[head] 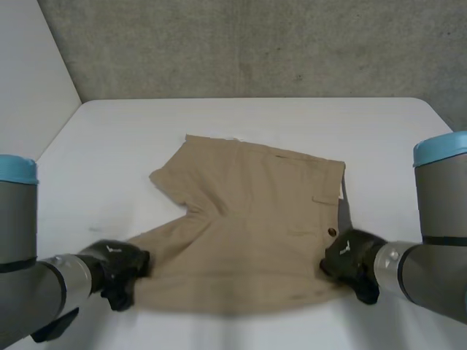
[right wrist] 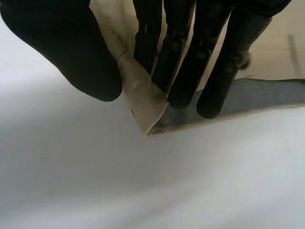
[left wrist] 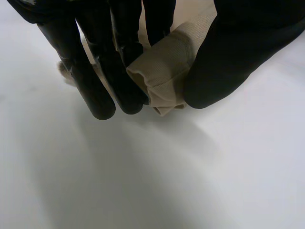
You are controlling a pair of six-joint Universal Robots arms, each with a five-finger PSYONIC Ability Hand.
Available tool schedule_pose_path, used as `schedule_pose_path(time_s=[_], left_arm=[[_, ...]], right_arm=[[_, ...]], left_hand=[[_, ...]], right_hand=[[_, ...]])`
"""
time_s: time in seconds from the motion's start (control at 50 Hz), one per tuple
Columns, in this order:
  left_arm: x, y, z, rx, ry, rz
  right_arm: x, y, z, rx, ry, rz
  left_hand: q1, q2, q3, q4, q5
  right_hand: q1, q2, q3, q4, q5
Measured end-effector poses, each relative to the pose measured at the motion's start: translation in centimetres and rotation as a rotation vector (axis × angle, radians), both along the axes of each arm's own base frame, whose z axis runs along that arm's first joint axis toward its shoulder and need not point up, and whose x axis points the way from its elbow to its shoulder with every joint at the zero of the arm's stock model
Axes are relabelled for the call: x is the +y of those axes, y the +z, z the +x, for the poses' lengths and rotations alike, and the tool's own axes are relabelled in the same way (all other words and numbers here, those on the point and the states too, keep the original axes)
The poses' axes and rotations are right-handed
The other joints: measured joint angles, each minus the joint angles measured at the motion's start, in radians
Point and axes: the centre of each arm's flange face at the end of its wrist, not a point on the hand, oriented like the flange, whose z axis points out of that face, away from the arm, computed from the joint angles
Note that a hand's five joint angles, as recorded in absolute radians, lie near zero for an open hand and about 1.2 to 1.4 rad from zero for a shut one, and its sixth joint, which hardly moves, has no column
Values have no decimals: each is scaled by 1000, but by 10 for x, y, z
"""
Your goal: Fold the shorts.
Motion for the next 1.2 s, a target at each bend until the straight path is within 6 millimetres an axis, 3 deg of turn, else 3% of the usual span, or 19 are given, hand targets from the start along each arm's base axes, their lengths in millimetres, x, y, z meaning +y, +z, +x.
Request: schedule_pose_path(time_s=[0.08,0.2,0.3,0.38,0.5,0.58,0.6,0.62,0.64,0.72,0.74,0.94,1.16,1.2], left_arm=[[13,1,-2,-33,-47,60],[45,23,1,-111,-187,139],[52,45,2,-105,-254,92],[44,60,2,-83,-251,19],[-2,78,-3,-27,-189,-170],[-27,79,-12,6,-169,-239],[-42,77,-20,34,-158,-271],[-42,77,-20,34,-158,-271],[-56,74,-29,63,-148,-293],[-82,68,-45,110,-127,-326],[-98,63,-55,127,-111,-350],[-178,25,-98,95,13,-565],[-224,-3,-129,71,-14,-855],[-225,-4,-130,70,-16,-863]], right_arm=[[10,0,-3,14,19,64],[33,26,-12,-26,92,129],[37,45,-17,-80,140,135],[28,56,-20,-117,136,104],[-12,65,-20,-187,57,-6],[-34,61,-17,-217,4,-44],[-40,59,-15,-225,-11,-53],[-40,59,-15,-225,-11,-53],[-57,53,-10,-243,-55,-76],[-77,41,-1,-256,-105,-105],[-85,34,6,-260,-127,-128],[-126,5,36,-279,-233,-354],[-152,-9,53,-340,-267,-594],[-153,-9,53,-341,-269,-599]], left_hand=[[0,0,0,0,0],[0,0,0,0,0],[0,0,3,0,0],[0,0,3,0,0],[0,1,3,0,0],[0,1,3,0,0],[0,1,3,0,0],[0,1,3,0,0],[0,1,4,0,0],[0,1,4,0,0],[0,1,4,0,0],[0,1,4,4,0],[0,1,5,4,0],[0,1,5,4,0]], right_hand=[[0,0,6,0,0],[27,0,8,0,0],[29,0,10,0,8],[29,0,10,0,15],[43,0,10,0,17],[43,0,10,0,17],[43,0,10,0,17],[43,0,10,0,17],[43,0,10,0,20],[43,0,10,0,21],[43,0,10,0,22],[43,0,10,0,32],[43,0,10,0,32],[43,0,10,0,32]])
